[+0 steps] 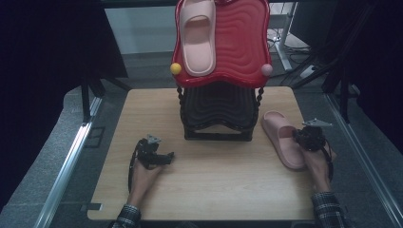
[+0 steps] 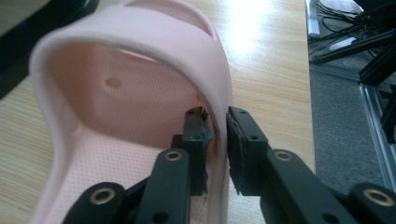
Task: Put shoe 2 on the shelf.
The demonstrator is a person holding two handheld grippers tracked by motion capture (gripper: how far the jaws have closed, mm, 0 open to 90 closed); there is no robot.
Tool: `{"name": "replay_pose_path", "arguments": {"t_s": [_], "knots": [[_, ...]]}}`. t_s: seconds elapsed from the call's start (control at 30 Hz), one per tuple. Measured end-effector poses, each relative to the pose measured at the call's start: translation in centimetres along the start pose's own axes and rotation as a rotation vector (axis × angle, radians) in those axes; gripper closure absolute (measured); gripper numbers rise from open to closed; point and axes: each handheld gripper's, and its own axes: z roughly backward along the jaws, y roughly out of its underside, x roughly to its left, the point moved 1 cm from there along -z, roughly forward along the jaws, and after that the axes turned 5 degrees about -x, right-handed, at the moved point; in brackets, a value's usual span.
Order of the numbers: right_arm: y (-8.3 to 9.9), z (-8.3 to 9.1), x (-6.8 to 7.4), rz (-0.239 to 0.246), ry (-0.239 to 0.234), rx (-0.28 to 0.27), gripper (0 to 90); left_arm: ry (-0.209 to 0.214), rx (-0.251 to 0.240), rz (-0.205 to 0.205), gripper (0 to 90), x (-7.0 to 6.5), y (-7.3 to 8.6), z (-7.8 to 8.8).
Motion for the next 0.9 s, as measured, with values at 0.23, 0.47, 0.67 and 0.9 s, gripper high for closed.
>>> {"name": "replay_pose_path", "arguments": {"t_s": [0.23,0.47,0.67,0.9], "knots": [[0.3,0.0,0.0,-0.017,0.01,-0.003,83.6,0.0,0.0,0.0,4.9,0.0,0.0,0.0],[0.0,0.5,0.2,-0.022,0.027,-0.035,83.7,0.0,0.0,0.001,4.9,0.0,0.0,0.0],[-0.5,1.1,0.4,-0.046,0.047,-0.078,83.5,-0.001,-0.001,0.002,5.1,0.0,0.0,0.0],[-1.9,1.9,0.9,-0.074,0.039,-0.141,83.4,-0.001,-0.001,0.002,5.0,-0.1,0.0,0.0]]}}
